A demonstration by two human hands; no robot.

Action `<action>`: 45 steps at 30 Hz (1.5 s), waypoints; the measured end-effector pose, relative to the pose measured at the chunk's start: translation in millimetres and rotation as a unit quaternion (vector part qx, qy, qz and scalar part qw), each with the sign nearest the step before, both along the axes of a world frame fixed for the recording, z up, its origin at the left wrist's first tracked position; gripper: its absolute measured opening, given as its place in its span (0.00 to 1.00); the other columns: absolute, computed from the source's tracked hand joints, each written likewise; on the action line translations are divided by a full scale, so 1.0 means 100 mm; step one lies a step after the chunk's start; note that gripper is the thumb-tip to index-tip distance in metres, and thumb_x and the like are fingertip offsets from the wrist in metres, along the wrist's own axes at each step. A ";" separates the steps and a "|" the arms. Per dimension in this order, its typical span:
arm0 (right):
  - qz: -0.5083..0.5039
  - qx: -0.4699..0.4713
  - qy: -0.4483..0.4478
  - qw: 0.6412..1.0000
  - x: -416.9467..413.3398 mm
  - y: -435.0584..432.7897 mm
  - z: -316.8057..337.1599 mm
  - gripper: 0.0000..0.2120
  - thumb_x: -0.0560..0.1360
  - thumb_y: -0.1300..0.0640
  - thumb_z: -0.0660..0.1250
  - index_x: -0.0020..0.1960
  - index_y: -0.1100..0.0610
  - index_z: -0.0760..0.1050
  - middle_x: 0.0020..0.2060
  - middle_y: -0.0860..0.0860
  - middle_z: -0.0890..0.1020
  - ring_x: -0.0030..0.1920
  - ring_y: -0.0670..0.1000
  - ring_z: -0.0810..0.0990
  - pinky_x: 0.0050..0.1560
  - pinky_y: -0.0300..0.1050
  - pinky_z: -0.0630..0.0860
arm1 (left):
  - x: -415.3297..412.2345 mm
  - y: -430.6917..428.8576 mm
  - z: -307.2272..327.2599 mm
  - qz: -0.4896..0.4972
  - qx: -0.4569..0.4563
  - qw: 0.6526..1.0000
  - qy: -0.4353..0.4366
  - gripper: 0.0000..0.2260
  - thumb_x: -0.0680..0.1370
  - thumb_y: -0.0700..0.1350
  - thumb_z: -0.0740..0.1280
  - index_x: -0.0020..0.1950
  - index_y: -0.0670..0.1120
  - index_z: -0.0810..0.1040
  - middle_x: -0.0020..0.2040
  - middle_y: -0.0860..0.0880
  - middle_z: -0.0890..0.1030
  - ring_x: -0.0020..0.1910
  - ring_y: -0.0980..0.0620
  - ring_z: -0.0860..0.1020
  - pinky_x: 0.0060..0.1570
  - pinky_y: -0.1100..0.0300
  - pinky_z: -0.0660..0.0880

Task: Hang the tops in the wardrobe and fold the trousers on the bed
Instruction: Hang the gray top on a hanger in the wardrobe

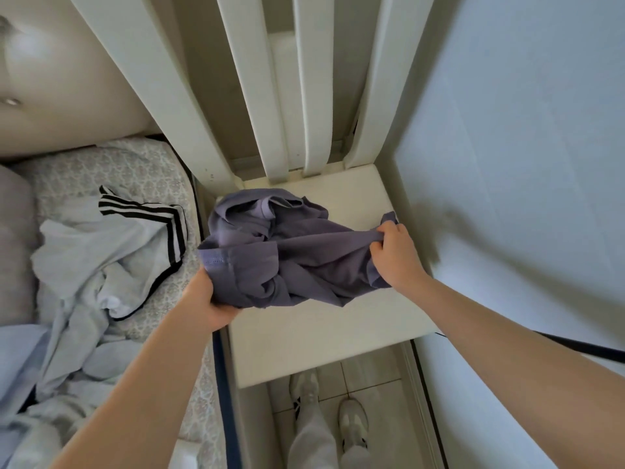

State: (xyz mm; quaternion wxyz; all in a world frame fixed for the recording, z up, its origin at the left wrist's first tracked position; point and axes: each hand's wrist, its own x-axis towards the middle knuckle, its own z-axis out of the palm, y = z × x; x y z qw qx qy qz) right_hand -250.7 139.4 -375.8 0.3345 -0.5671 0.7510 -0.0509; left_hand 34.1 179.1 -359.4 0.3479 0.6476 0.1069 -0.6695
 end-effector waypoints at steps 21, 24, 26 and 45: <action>-0.239 0.137 -0.360 0.892 0.05 0.31 2.50 0.19 0.81 0.46 0.58 0.51 0.61 0.77 0.42 0.56 0.82 0.41 0.54 0.81 0.40 0.50 0.81 | -0.83 0.01 2.59 -0.427 -0.383 0.811 -0.111 0.19 0.68 0.39 0.71 0.58 0.44 0.81 0.52 0.42 0.84 0.53 0.44 0.83 0.53 0.52 0.80; -0.305 0.171 -0.423 0.836 -0.06 0.39 2.80 0.20 0.80 0.42 0.58 0.51 0.58 0.77 0.44 0.56 0.83 0.45 0.56 0.82 0.40 0.49 0.79 | -0.82 0.11 2.87 -0.532 -0.418 0.722 -0.147 0.16 0.68 0.41 0.70 0.54 0.42 0.81 0.49 0.37 0.82 0.46 0.45 0.81 0.51 0.45 0.78; -0.322 0.185 -0.452 0.811 -0.10 0.49 2.97 0.18 0.80 0.42 0.61 0.47 0.57 0.77 0.35 0.55 0.83 0.41 0.55 0.81 0.38 0.46 0.78 | -0.83 0.19 3.05 -0.594 -0.429 0.663 -0.151 0.15 0.68 0.42 0.69 0.53 0.39 0.79 0.49 0.35 0.79 0.43 0.39 0.78 0.52 0.40 0.76; -0.156 -0.051 -0.486 0.858 -0.68 2.47 4.09 0.07 0.83 0.59 0.56 0.52 0.54 0.72 0.45 0.52 0.78 0.40 0.49 0.77 0.34 0.40 0.74 | -1.66 2.57 3.52 -0.678 -0.399 0.581 -0.208 0.21 0.74 0.60 0.68 0.56 0.44 0.78 0.51 0.43 0.81 0.49 0.47 0.79 0.57 0.43 0.75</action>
